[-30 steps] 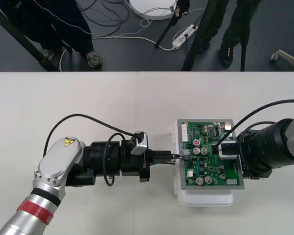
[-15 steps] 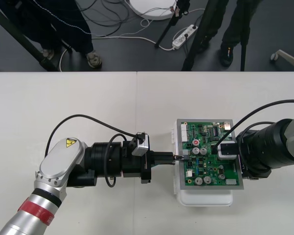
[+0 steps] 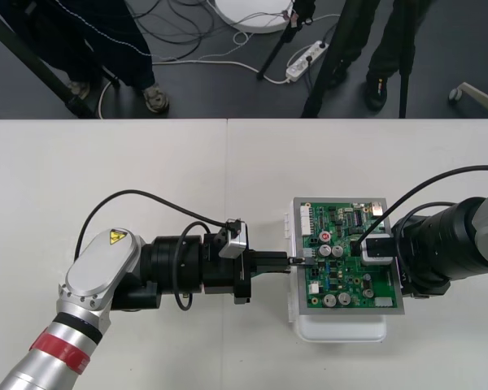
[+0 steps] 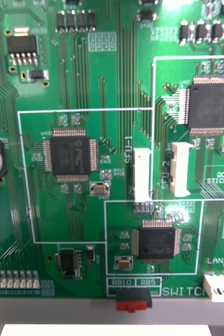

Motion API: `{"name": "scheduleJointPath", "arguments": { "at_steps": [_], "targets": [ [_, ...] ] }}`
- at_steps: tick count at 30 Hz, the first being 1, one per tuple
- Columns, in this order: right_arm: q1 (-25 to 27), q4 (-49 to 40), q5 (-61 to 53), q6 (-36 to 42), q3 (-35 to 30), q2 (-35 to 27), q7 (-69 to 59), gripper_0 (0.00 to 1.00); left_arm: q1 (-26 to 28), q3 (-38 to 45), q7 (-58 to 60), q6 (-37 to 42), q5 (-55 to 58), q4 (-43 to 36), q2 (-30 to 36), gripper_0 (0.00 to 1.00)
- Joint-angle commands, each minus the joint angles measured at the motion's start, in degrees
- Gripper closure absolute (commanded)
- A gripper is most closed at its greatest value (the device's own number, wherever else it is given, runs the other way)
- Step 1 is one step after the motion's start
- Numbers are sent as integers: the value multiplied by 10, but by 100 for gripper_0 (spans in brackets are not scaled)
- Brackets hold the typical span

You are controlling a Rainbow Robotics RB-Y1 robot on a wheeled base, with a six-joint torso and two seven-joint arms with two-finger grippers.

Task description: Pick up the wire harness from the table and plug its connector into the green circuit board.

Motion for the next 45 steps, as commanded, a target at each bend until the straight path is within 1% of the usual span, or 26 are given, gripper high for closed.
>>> {"name": "scheduleJointPath", "arguments": {
  "at_steps": [1,33,45],
  "targets": [
    [-16,-8,-6,-2,5,12,-15,0,-14,-16,-40,22,2,-6,8,100],
    [-16,-9,-6,-2,6,12,-16,0,-18,-30,-43,30,-13,-6,8,100],
    [-16,-8,-1,-2,6,12,-17,0,-22,-30,-43,42,-14,-6,-5,100]
  ]
}}
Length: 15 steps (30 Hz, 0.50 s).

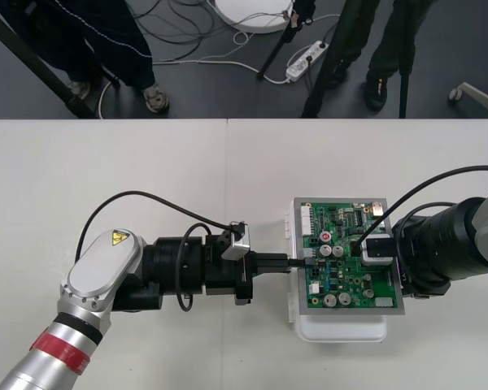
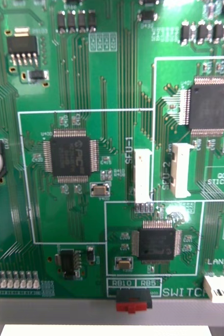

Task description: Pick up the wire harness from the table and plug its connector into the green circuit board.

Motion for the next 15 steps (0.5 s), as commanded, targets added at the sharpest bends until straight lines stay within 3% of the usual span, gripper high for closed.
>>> {"name": "scheduleJointPath", "arguments": {
  "at_steps": [1,15],
  "targets": [
    [-16,-8,-2,-1,6,11,-17,0,-22,-21,-43,28,-4,-6,-9,100],
    [-17,-9,-10,-1,6,15,-17,0,-22,-23,-39,27,19,-6,-18,100]
  ]
}}
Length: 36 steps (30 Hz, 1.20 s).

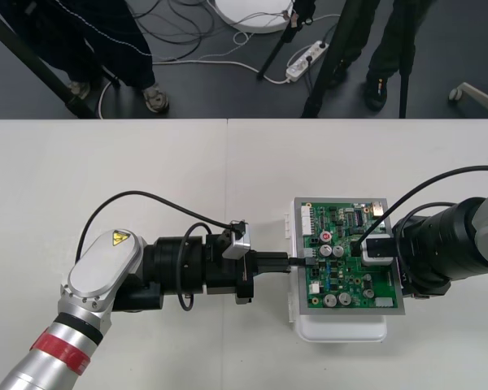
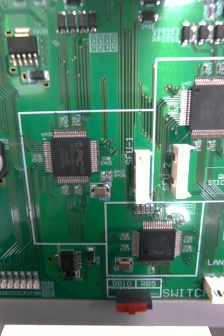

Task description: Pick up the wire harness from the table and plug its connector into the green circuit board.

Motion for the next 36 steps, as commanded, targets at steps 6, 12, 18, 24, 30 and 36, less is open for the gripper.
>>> {"name": "scheduleJointPath", "arguments": {
  "at_steps": [6,12,18,24,30,36],
  "targets": [
    [-17,-13,-10,1,6,20,-18,0,-22,-28,-37,14,29,-6,-17,100],
    [-19,-13,-12,0,6,21,-18,0,-22,-37,-33,10,39,-6,-17,100],
    [-18,-13,-13,1,6,22,-18,0,-22,-37,-33,10,36,-6,-17,100],
    [-18,-13,-13,0,6,22,-18,0,-22,-37,-33,21,26,-6,-17,100],
    [-18,-13,-13,1,6,22,-18,0,-22,-37,-34,37,20,-6,-19,100],
    [-18,-13,-13,1,6,21,-18,0,-22,-37,-35,42,17,-6,-23,100]
  ]
}}
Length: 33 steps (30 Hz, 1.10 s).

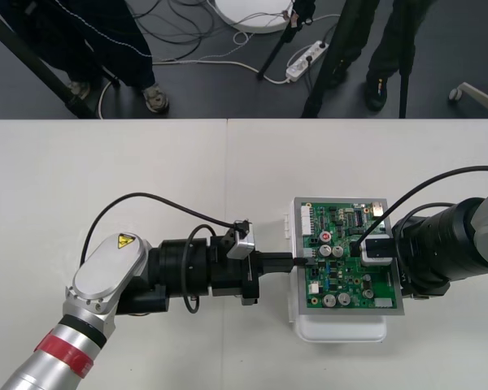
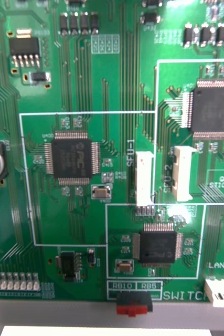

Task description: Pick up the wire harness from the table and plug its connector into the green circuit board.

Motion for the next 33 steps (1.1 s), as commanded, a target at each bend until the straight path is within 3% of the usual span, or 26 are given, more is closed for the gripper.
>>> {"name": "scheduleJointPath", "arguments": {
  "at_steps": [1,27,28,29,30,32,33],
  "targets": [
    [-18,-13,-12,3,6,18,-18,0,-21,-19,-35,21,-8,-12,-24,100],
    [-18,-13,-10,2,6,19,-18,0,-21,-19,-36,24,-9,-12,-28,98],
    [-18,-13,-9,3,6,19,-18,0,-21,-19,-36,23,-9,-12,-28,88],
    [-18,-13,-5,2,6,18,-18,0,-21,-18,-35,24,-9,-12,-27,66],
    [-18,-13,-5,2,6,18,-18,0,-21,-18,-34,23,-9,-12,-26,59],
    [-18,-13,-6,2,6,19,-18,0,-21,-18,-34,26,-9,-12,-21,32],
    [-18,-13,-6,2,6,18,-18,0,-21,-18,-34,28,-9,-12,-19,26]
  ]
}}
